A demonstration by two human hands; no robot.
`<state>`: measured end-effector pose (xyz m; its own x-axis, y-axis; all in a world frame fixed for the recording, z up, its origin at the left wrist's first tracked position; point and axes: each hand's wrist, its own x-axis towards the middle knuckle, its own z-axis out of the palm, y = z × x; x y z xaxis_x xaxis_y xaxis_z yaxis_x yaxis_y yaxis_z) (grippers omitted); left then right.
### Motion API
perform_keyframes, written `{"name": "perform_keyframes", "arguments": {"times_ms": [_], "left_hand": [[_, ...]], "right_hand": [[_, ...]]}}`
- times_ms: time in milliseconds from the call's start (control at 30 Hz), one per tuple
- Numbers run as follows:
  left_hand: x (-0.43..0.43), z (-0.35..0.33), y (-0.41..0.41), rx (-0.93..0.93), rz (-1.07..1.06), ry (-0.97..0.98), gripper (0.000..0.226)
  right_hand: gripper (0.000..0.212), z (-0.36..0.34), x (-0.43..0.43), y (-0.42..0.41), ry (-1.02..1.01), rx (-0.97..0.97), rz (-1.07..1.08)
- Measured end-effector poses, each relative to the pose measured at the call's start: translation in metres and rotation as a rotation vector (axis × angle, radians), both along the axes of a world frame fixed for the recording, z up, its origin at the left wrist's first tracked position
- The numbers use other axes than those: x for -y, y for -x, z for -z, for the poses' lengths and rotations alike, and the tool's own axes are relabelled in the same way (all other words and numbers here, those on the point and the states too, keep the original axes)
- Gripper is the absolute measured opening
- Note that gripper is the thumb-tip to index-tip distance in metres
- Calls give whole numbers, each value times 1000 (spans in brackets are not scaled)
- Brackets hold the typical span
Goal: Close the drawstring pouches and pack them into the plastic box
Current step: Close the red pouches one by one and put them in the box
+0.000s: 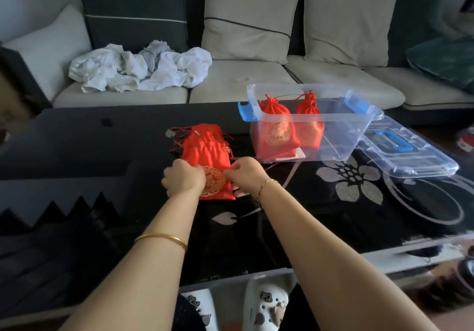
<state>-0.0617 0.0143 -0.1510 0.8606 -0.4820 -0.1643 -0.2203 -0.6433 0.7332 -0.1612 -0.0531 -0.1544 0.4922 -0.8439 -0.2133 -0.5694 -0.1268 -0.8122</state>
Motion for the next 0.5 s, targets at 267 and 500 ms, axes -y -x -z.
{"name": "perform_keyframes", "arguments": {"times_ms": [267, 500], "left_hand": [[-4, -12, 4, -368, 67, 323, 48], [-5, -33, 32, -437, 231, 599, 40]], "right_hand": [[20, 1, -4, 9, -160, 367, 205], [22, -28, -9, 54, -78, 448, 271]]}}
